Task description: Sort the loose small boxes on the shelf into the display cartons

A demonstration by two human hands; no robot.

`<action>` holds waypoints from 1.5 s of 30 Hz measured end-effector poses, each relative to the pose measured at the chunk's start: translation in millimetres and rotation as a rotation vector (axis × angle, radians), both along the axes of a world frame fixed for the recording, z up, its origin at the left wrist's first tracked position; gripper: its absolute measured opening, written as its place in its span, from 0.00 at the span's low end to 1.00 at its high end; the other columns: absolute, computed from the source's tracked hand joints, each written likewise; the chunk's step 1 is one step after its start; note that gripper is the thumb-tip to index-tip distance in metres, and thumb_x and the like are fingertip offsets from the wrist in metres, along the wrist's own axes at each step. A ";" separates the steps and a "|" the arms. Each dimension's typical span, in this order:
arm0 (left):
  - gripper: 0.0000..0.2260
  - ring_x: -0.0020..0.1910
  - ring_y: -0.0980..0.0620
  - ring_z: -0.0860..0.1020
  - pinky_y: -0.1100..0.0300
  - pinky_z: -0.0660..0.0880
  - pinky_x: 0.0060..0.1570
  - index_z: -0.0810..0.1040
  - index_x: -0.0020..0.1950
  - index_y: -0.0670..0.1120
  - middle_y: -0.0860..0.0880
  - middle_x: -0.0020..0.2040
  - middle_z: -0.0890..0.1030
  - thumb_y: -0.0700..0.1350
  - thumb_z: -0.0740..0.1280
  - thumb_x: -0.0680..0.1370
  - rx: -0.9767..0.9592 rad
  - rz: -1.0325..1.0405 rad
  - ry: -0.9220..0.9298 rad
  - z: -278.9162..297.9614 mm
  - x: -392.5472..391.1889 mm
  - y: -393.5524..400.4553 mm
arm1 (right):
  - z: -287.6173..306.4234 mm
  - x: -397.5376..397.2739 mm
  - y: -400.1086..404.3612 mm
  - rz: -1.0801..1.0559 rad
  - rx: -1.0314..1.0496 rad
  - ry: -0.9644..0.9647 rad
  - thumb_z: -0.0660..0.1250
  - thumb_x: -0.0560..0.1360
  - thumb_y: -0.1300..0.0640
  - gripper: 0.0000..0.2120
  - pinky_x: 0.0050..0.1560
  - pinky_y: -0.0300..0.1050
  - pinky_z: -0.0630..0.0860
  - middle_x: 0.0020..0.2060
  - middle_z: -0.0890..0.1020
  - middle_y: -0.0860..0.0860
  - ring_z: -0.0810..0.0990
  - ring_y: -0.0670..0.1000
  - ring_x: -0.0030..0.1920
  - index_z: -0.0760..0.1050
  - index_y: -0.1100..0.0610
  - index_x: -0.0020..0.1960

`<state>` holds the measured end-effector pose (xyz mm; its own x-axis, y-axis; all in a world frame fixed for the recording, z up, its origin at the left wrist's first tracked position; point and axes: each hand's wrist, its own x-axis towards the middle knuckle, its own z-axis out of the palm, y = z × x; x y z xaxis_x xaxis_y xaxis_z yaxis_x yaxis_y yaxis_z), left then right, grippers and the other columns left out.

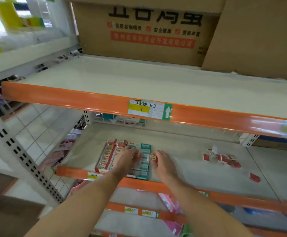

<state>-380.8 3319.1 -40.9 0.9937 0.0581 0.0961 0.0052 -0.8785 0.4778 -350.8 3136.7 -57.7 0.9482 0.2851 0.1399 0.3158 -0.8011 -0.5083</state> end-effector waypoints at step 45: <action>0.08 0.48 0.52 0.75 0.54 0.77 0.47 0.77 0.56 0.50 0.52 0.52 0.73 0.45 0.63 0.78 -0.065 0.074 -0.052 -12.1 22.8 146.1 | 3.4 30.1 157.9 0.065 -0.138 0.021 0.67 0.78 0.45 0.28 0.71 0.47 0.66 0.70 0.69 0.45 0.64 0.48 0.71 0.64 0.50 0.75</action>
<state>-357.9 3465.2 -53.0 0.9803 0.1386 0.1406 0.0425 -0.8437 0.5352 -320.7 3294.6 -54.3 0.9296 0.3608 0.0750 0.3593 -0.8422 -0.4021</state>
